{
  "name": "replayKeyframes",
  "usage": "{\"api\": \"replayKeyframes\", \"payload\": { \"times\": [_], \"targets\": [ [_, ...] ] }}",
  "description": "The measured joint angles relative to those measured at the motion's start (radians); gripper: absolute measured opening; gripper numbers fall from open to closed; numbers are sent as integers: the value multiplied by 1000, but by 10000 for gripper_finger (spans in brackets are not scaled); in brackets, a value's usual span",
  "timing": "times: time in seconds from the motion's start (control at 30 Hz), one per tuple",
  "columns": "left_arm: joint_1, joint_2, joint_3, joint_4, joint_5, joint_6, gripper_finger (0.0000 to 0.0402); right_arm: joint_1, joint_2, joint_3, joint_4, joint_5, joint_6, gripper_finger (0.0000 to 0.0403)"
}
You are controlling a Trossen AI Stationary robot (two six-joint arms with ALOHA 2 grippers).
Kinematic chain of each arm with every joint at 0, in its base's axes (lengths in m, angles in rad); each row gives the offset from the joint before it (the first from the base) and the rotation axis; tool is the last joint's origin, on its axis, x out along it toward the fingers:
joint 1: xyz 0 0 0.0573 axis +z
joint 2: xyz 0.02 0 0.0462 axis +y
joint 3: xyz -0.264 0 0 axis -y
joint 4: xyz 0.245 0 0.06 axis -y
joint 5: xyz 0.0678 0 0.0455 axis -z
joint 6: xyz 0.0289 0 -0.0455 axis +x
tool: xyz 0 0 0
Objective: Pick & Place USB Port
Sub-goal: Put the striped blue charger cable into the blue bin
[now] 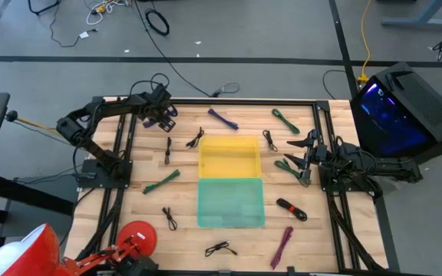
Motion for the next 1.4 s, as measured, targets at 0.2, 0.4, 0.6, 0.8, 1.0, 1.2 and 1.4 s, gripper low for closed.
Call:
{"api": "replayKeyframes", "payload": {
  "times": [0.2,0.4,0.6,0.8,1.0,1.2,1.4],
  "targets": [
    [-12,32,0,34,81,-47,231,0,0,0,0,0,0,223],
    [-32,50,0,55,26,-56,231,0,0,0,0,0,0,223],
    [-11,51,0,63,143,-128,231,0,0,0,0,0,0,223],
    [-30,56,0,51,113,-33,231,0,0,0,0,0,0,223],
    [-36,56,13,29,-15,-67,231,0,0,0,0,0,0,223],
    [-26,55,24,-9,6,-69,226,0,0,0,0,0,0,223],
    [-26,60,25,-18,-3,-27,194,0,0,0,0,0,0,223]
  ]
}}
